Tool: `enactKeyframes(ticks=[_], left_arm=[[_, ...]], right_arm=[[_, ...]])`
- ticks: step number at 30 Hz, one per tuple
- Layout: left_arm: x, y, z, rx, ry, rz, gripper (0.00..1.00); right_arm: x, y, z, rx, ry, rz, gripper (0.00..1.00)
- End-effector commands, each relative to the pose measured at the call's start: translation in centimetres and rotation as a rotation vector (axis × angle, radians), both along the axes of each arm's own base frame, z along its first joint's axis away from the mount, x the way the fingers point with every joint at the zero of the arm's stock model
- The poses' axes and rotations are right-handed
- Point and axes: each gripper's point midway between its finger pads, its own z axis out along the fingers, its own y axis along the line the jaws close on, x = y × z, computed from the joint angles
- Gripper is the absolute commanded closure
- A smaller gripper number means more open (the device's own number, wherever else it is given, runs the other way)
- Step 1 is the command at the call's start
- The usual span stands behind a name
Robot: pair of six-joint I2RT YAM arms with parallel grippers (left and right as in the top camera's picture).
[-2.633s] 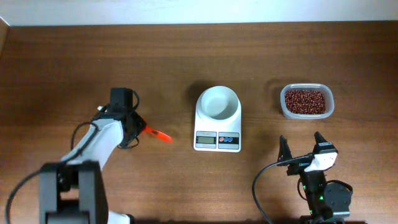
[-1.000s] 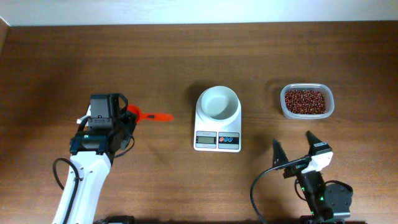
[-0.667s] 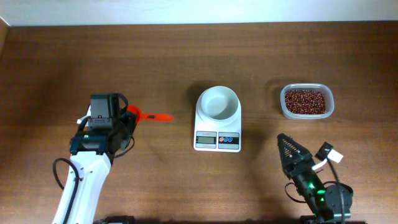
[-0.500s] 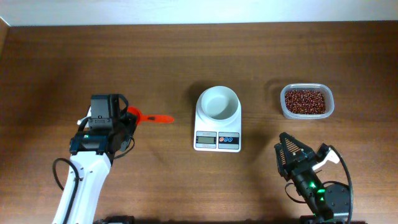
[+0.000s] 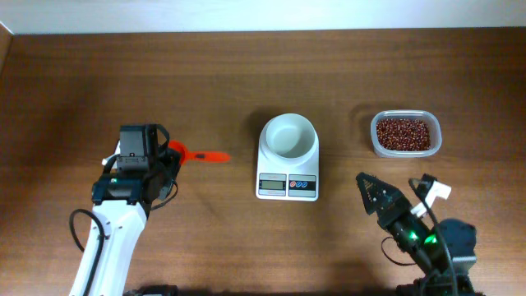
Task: Scoop and weigh 50g on scale
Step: 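Move the right gripper left and grasp the scoop's handle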
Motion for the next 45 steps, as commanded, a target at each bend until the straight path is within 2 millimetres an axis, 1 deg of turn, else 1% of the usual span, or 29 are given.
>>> enactKeyframes(ticks=[1, 3, 4, 6, 8, 9, 10, 12, 14, 15, 16, 17, 19, 21, 22, 23, 26, 29, 33, 38, 40, 43, 45], left_arm=[[-0.3, 0.0, 0.2, -0.008, -0.002, 0.004, 1.0], [-0.8, 0.0, -0.1, -0.009, 0.024, 0.004, 1.0], [-1.5, -0.1, -0.5, -0.011, 0.053, 0.004, 1.0], [-1.9, -0.7, -0.7, -0.044, 0.075, -0.014, 1.0], [-2.0, -1.5, -0.7, -0.083, 0.074, -0.035, 1.0], [-2.0, -1.7, -0.7, -0.092, 0.075, -0.041, 1.0], [-2.1, -1.7, -0.7, -0.093, 0.081, -0.041, 1.0], [-2.8, -1.7, -1.1, -0.094, 0.112, -0.04, 1.0], [-3.6, -2.1, -1.4, -0.096, 0.146, -0.053, 1.0], [-3.7, -2.6, -1.4, -0.101, 0.151, -0.069, 1.0], [-3.8, -3.9, -1.4, -0.117, 0.153, -0.112, 1.0], [-3.9, -4.8, -1.4, -0.121, 0.155, -0.146, 1.0], [-4.2, -6.2, -1.4, -0.117, 0.158, -0.199, 1.0], [-4.6, -8.0, -1.4, -0.113, 0.161, -0.265, 1.0], [-4.8, -8.5, -1.4, -0.112, 0.163, -0.282, 1.0], [-4.8, -8.7, -1.4, -0.117, 0.165, -0.279, 1.0], [-5.0, -9.6, -1.3, -0.128, 0.166, -0.286, 1.0], [-5.2, -10.3, -1.3, -0.126, 0.165, -0.316, 1.0], [-5.6, -11.2, -1.3, -0.123, 0.167, -0.349, 1.0], [-6.1, -12.3, -1.3, -0.13, 0.173, -0.374, 1.0], [-6.2, -12.9, -1.3, -0.126, 0.17, -0.393, 1.0], [-6.3, -13.5, -1.2, -0.133, 0.164, -0.393, 1.0], [-6.3, -13.7, -1.2, -0.125, 0.158, -0.403, 1.0]], right_arm=[[0.1, 2.3, 2.5, -0.031, -0.026, 0.169, 0.01], [0.5, 3.5, 2.9, -0.011, -0.042, 0.255, 0.01], [0.7, 4.0, 2.5, 0.005, -0.023, 0.296, 0.01], [0.8, 4.5, 1.1, 0.046, 0.063, 0.327, 0.01], [0.8, 5.4, -0.4, 0.054, 0.127, 0.363, 0.01], [0.7, 6.4, -1.0, 0.053, 0.149, 0.403, 0.01], [0.6, 7.7, -1.0, 0.048, 0.136, 0.453, 0.01], [0.5, 10.1, -0.4, 0.038, 0.07, 0.536, 0.01], [1.1, 12.2, -1.0, 0.011, 0.044, 0.554, 0.0], [1.3, 12.9, -1.4, 0.003, 0.039, 0.562, 0.0], [1.2, 14.1, -1.9, -0.001, 0.034, 0.588, 0.05], [1.1, 15.0, -2.0, 0.0, 0.02, 0.617, 0.06], [0.9, 16.3, -2.3, 0.003, -0.001, 0.655, 0.08], [0.5, 17.6, -2.4, 0.009, -0.031, 0.696, 0.13], [0.2, 18.0, -2.3, 0.011, -0.04, 0.709, 0.17], [0.0, 18.4, -2.3, 0.012, -0.046, 0.721, 0.17], [-0.7, 19.2, -2.5, 0.001, -0.043, 0.729, 0.24], [-0.4, 19.8, -2.8, -0.028, -0.05, 0.67, 0.3], [-0.6, 20.4, -3.0, -0.047, -0.053, 0.645, 0.38], [-0.5, 20.4, -3.1, -0.052, -0.054, 0.63, 0.43], [-0.5, 20.4, -3.1, -0.052, -0.054, 0.63, 0.47], [-0.5, 20.4, -3.1, -0.051, -0.054, 0.63, 0.57], [-0.5, 20.4, -3.1, -0.052, -0.054, 0.63, 0.59]])
